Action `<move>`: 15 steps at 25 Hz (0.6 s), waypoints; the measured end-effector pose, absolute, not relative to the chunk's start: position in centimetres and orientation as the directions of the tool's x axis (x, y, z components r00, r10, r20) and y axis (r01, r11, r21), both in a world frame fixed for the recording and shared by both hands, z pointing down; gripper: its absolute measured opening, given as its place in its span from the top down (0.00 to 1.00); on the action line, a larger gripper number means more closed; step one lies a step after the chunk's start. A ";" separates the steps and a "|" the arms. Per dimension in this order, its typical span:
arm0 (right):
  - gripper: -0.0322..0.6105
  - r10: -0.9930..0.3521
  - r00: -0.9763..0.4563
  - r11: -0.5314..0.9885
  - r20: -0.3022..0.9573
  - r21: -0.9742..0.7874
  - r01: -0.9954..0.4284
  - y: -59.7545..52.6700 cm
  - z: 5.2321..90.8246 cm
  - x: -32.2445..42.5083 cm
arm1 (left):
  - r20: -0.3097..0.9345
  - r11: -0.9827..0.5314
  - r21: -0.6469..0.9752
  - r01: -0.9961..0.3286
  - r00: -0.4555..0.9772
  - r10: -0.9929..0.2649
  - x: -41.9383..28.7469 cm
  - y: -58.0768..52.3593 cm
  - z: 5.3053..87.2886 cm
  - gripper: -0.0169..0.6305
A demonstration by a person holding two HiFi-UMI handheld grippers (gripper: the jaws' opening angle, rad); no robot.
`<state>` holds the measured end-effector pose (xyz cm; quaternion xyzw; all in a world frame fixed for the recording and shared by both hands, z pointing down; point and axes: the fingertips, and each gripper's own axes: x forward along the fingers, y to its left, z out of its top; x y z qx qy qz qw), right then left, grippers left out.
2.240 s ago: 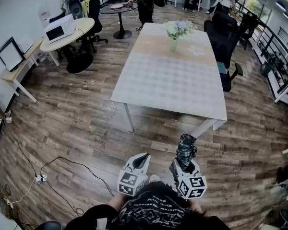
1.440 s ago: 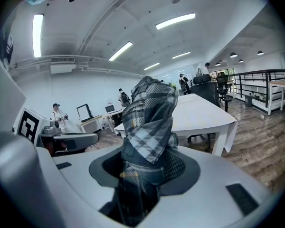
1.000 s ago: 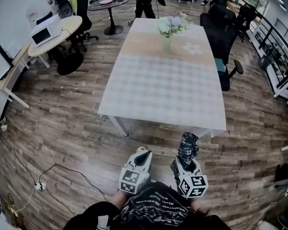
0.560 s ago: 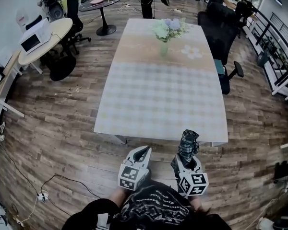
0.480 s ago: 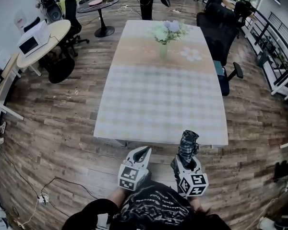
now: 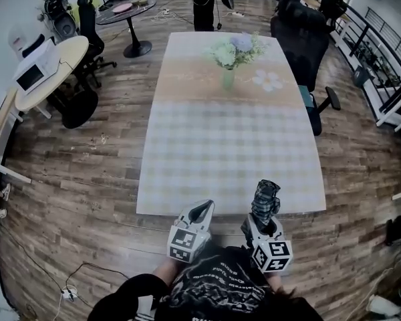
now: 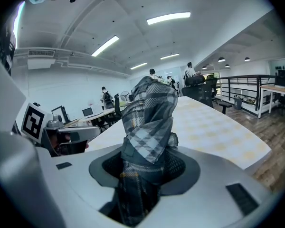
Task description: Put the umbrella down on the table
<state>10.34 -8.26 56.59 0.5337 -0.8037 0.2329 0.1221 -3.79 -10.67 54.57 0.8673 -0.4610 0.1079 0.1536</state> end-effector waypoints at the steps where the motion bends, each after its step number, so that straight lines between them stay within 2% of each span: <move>1: 0.66 -0.805 -0.392 0.315 0.445 -0.240 -0.918 -8.7 56.5 8.6 | 0.327 -0.535 0.168 -0.828 0.559 -0.762 -5.5 -11.3 54.6 0.94; 4: 0.66 -0.810 -0.376 0.299 0.450 -0.235 -0.925 -9.3 56.6 5.8 | 0.322 -0.550 0.171 -0.818 0.574 -0.753 -8.2 -12.2 54.7 0.94; 10: 0.66 -0.803 -0.390 0.302 0.451 -0.256 -0.918 -5.6 57.6 12.1 | 0.332 -0.529 0.169 -0.832 0.553 -0.764 -1.9 -8.5 55.5 0.94; 15: 0.66 -0.787 -0.400 0.316 0.469 -0.248 -0.915 -9.0 57.8 9.3 | 0.338 -0.518 0.183 -0.836 0.548 -0.765 -4.6 -11.8 55.8 0.94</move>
